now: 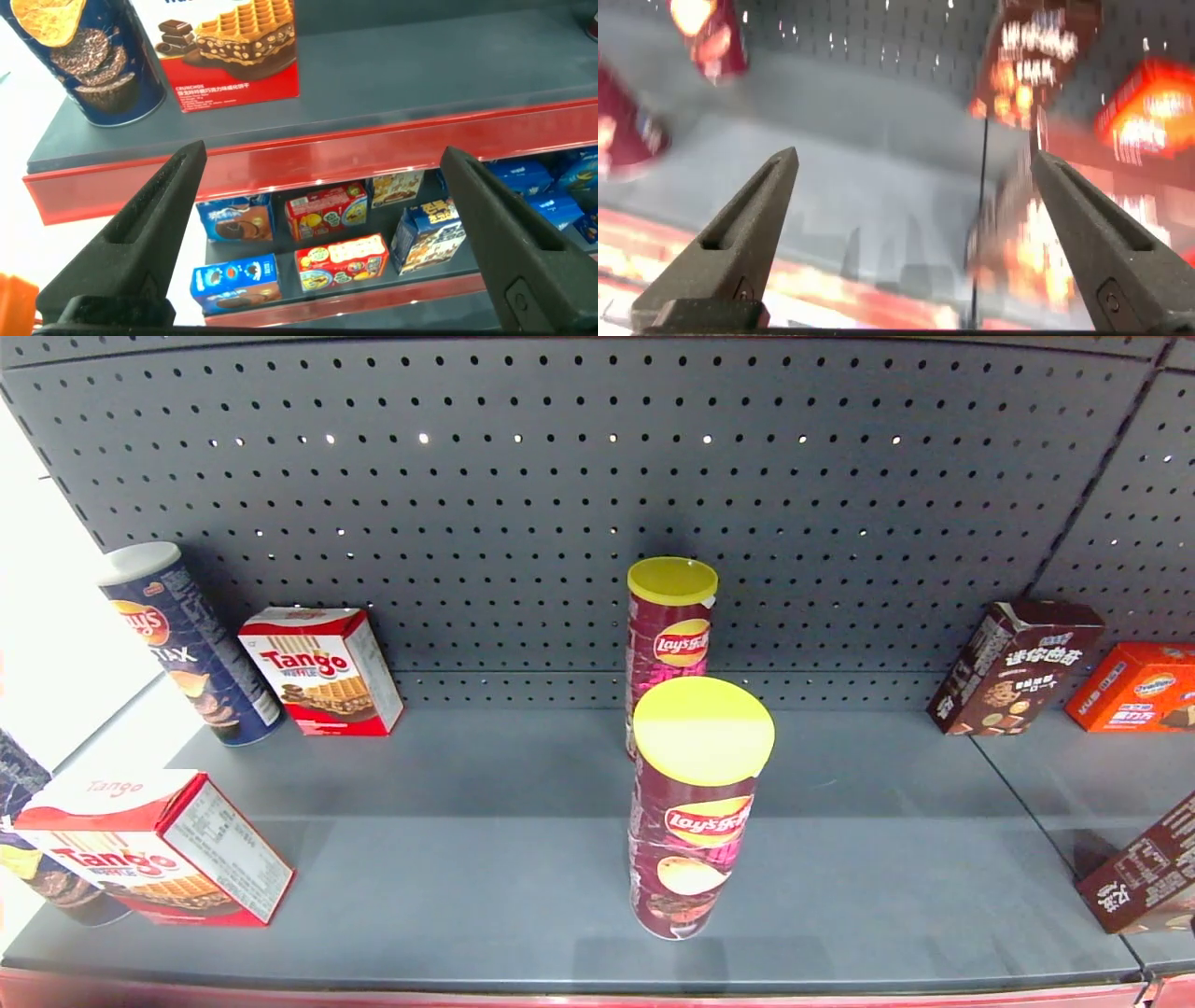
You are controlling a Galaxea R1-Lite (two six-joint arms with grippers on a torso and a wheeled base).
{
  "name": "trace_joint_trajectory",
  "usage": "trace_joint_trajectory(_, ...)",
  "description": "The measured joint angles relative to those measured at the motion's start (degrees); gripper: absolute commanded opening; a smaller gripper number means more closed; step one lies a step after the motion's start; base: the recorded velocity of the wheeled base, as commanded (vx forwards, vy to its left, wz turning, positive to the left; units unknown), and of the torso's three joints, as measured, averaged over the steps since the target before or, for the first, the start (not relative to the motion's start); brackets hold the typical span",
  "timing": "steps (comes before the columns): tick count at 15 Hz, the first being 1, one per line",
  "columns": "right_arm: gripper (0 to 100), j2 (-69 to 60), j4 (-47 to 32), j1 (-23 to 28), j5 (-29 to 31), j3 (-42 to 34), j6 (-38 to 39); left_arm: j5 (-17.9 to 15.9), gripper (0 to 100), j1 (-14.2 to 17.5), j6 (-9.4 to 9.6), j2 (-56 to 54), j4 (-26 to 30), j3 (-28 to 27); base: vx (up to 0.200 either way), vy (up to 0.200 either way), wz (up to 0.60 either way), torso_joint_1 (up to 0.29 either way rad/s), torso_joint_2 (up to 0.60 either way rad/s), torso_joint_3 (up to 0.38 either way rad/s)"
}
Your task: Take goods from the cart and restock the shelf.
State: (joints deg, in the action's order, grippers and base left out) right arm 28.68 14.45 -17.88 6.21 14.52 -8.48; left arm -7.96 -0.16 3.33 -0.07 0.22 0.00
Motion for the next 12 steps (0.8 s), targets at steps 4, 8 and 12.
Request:
trace_joint_trajectory(4, 100, -15.59, -11.22, -0.11, -1.96, -4.19, 2.04, -0.05, 100, -0.02, 0.11, 0.00, -0.01, 0.00, 0.000, 0.000, 0.00, 0.000, 0.00, 0.000)
trace_joint_trajectory(8, 100, -26.12, -14.47, 0.44, -1.76, -11.41, 5.36, 0.02, 100, -0.02, 0.06, 0.00, -0.04, 0.00, 0.000, 0.000, 0.00, 0.000, 0.00, 0.000)
trace_joint_trajectory(12, 100, -28.33, -15.62, -0.05, -7.75, -12.65, 5.21, 0.09, 100, -0.02, 0.00, 0.00, -0.04, 0.00, 0.000, 0.000, 0.00, 0.000, 0.00, 0.000)
